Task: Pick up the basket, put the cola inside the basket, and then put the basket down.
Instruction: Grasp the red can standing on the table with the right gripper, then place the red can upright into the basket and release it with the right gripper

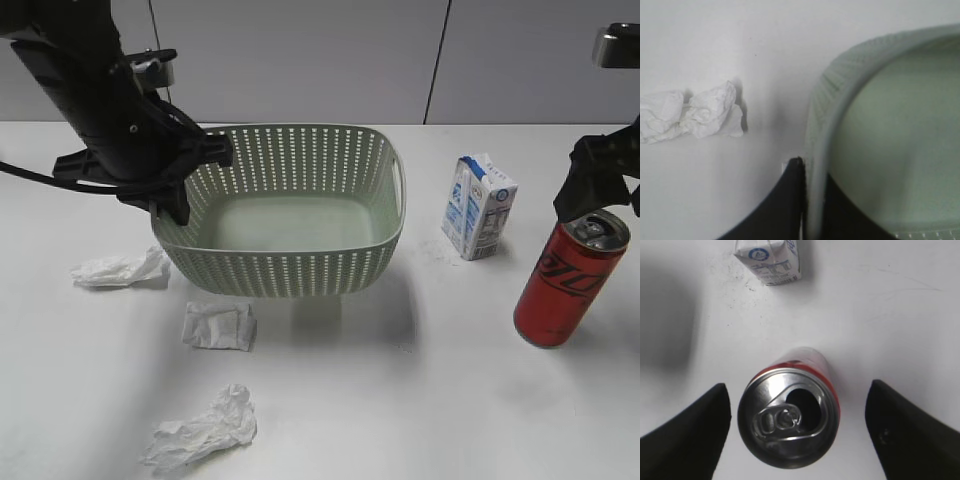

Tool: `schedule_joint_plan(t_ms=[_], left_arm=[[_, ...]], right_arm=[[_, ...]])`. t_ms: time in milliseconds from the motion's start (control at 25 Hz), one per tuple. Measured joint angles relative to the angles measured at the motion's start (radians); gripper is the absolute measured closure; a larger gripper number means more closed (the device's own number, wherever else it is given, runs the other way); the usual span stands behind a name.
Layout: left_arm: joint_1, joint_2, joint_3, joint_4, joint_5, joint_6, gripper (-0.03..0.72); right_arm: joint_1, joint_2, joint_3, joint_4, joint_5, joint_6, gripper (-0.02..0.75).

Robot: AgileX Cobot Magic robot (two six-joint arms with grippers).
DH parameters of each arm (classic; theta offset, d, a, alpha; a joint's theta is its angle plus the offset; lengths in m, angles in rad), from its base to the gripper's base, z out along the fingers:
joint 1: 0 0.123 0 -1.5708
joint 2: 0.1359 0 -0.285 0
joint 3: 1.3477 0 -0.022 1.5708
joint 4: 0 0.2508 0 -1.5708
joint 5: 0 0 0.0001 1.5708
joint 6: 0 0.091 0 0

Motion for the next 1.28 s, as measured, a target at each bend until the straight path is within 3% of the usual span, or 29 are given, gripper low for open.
schedule_joint_plan(t_ms=[560, 800, 1280], left_arm=[[0.0, 0.0, 0.0, 0.001, -0.002, 0.002, 0.686], [0.0, 0.0, 0.0, 0.001, -0.002, 0.002, 0.686], [0.0, 0.0, 0.0, 0.006, 0.001, 0.023, 0.686]], right_arm=[[0.001, 0.14, -0.001, 0.041, 0.012, 0.005, 0.123], [0.001, 0.146, -0.001, 0.041, 0.029, 0.005, 0.236], [0.001, 0.108, -0.096, 0.041, 0.157, -0.067, 0.236]])
